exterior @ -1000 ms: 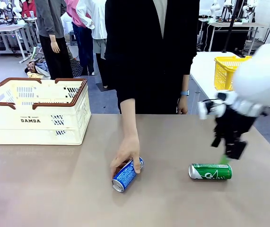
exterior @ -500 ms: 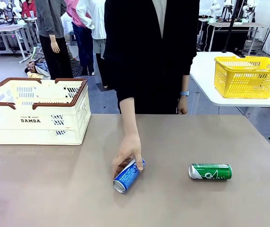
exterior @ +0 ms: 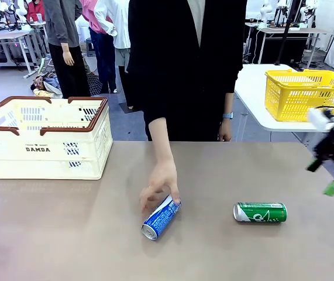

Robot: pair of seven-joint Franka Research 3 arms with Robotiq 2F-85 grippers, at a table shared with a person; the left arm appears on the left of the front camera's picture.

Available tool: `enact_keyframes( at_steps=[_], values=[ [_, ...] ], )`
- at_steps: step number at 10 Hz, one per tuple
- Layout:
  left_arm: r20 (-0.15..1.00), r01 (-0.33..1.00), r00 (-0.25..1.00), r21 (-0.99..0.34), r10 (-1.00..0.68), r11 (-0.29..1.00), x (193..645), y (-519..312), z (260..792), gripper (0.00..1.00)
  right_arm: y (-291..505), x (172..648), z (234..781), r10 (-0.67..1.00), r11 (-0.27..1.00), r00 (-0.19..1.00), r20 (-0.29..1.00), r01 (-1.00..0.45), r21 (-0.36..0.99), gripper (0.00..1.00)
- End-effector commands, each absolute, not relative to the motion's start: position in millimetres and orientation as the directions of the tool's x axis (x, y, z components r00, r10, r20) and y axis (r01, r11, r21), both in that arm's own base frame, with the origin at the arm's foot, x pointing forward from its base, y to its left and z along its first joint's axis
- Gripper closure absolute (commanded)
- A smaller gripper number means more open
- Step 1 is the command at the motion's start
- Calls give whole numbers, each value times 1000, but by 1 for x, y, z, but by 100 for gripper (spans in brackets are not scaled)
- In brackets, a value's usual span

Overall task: Place the drinks into the Shopping basket.
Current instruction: Pick up one drink and place it into the Shopping basket.

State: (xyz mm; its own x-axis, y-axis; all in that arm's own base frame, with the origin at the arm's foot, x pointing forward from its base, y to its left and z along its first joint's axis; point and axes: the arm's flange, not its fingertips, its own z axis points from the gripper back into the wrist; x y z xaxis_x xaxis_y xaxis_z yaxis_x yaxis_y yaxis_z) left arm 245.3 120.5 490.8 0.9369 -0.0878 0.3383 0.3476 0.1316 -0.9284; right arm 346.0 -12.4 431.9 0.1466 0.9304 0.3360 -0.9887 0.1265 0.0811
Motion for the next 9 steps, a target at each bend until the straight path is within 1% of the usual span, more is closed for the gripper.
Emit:
enact_keyframes(
  at_steps=[1,2,4,5,8,9],
  values=[
    [345,351,936,-930,-73,107,245,119,494,0,54,338,380,961,66,84,265,-995,76,0],
    [345,351,936,-930,-73,107,245,119,494,0,80,344,370,970,9,30,242,-996,83,0],
    [345,351,936,-930,-73,107,245,119,494,0,120,354,353,980,-51,-32,196,-995,91,0],
    [345,351,936,-930,-73,107,245,119,494,0,126,359,347,984,-71,-51,171,-991,111,0],
    [345,351,936,-930,-73,107,245,119,494,0,133,362,325,992,-62,-46,120,-989,131,0],
    [345,351,936,-930,-73,107,245,119,494,0,137,360,317,992,-78,-65,105,-989,125,0]
  ],
)
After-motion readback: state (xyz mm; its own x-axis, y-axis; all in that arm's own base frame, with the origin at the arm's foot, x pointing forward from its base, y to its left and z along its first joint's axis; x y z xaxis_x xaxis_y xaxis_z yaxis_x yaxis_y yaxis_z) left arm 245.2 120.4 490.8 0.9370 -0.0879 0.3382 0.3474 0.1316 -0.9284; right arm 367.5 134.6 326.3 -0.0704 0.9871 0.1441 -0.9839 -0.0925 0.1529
